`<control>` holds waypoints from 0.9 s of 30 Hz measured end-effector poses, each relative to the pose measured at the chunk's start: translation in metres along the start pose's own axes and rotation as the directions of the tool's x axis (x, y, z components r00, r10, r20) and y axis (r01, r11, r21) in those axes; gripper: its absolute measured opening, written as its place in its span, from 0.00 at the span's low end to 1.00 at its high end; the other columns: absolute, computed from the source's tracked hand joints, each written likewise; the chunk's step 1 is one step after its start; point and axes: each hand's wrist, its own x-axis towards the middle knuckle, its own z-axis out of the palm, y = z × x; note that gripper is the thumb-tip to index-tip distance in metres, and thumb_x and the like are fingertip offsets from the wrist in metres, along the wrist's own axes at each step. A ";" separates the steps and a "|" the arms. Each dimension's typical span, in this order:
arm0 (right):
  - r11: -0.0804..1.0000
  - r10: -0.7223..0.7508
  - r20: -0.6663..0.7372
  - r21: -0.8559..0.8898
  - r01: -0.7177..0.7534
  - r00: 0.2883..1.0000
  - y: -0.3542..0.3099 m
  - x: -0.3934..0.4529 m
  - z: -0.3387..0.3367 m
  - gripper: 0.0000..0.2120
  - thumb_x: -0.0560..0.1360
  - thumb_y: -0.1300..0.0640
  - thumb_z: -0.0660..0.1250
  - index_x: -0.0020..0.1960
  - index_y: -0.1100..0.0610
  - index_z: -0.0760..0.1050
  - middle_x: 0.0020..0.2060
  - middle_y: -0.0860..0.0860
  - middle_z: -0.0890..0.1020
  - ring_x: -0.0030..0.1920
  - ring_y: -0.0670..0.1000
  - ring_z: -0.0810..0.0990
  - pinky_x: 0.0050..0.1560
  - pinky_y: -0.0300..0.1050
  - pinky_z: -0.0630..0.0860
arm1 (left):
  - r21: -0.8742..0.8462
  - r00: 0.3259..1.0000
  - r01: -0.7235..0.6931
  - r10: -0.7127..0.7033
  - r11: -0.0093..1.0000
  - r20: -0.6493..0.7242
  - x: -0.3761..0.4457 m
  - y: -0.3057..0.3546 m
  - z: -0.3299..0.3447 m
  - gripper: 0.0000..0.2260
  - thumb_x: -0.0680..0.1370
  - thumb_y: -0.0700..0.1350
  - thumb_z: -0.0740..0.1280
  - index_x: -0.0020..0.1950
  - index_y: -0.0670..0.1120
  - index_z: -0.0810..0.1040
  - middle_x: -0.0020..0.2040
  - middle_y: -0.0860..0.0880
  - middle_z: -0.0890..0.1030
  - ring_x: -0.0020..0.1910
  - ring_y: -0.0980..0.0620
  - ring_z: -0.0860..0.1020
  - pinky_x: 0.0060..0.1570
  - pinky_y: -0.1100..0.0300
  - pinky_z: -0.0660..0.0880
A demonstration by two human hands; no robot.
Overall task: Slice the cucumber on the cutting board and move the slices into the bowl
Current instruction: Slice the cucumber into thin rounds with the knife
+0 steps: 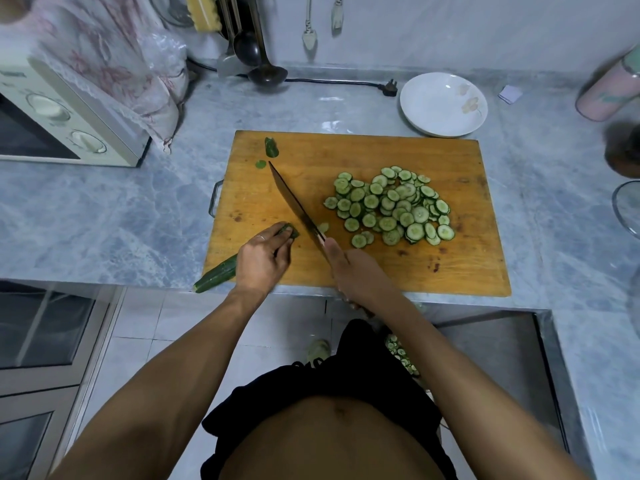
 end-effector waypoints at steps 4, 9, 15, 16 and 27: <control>0.998 -0.037 0.020 -0.051 0.038 0.999 -0.001 -0.009 0.003 0.33 0.83 0.38 0.43 0.31 0.59 0.68 0.27 0.55 0.75 0.28 0.52 0.74 0.34 0.45 0.72 | 0.008 1.000 0.023 -0.024 1.000 0.015 0.002 -0.001 0.000 0.09 0.75 0.40 0.71 0.54 0.43 0.85 0.57 0.44 0.83 0.51 0.46 0.83 0.50 0.54 0.81; 0.995 -0.063 0.023 -0.070 0.065 0.998 -0.003 -0.018 0.006 0.31 0.83 0.39 0.44 0.30 0.55 0.66 0.26 0.51 0.71 0.29 0.49 0.72 0.33 0.44 0.66 | -0.002 0.999 0.042 -0.042 0.999 0.025 0.001 0.000 -0.001 0.10 0.75 0.39 0.71 0.55 0.44 0.85 0.58 0.45 0.83 0.51 0.46 0.83 0.51 0.54 0.81; 0.994 -0.057 0.032 -0.089 0.060 0.998 -0.003 -0.022 0.003 0.32 0.83 0.38 0.44 0.30 0.56 0.67 0.27 0.52 0.73 0.29 0.50 0.74 0.35 0.44 0.69 | -0.004 0.998 0.059 -0.058 0.998 0.024 0.000 0.001 0.000 0.09 0.75 0.40 0.71 0.54 0.43 0.85 0.58 0.44 0.83 0.51 0.45 0.83 0.52 0.56 0.78; 0.994 -0.062 0.031 -0.093 0.064 0.998 -0.003 -0.023 0.004 0.32 0.83 0.38 0.44 0.30 0.56 0.67 0.26 0.52 0.73 0.29 0.50 0.73 0.34 0.44 0.68 | 0.001 0.998 0.055 -0.055 0.999 0.022 0.000 0.001 -0.001 0.09 0.75 0.40 0.71 0.53 0.43 0.86 0.58 0.44 0.83 0.50 0.45 0.84 0.51 0.57 0.78; 1.000 -0.018 0.055 -0.008 0.019 0.998 -0.006 -0.022 0.003 0.33 0.82 0.37 0.45 0.28 0.57 0.65 0.22 0.51 0.71 0.23 0.51 0.73 0.29 0.42 0.72 | 0.003 0.999 0.051 -0.051 0.999 0.005 -0.001 0.004 0.002 0.09 0.73 0.36 0.72 0.52 0.40 0.85 0.57 0.42 0.83 0.50 0.44 0.84 0.53 0.57 0.77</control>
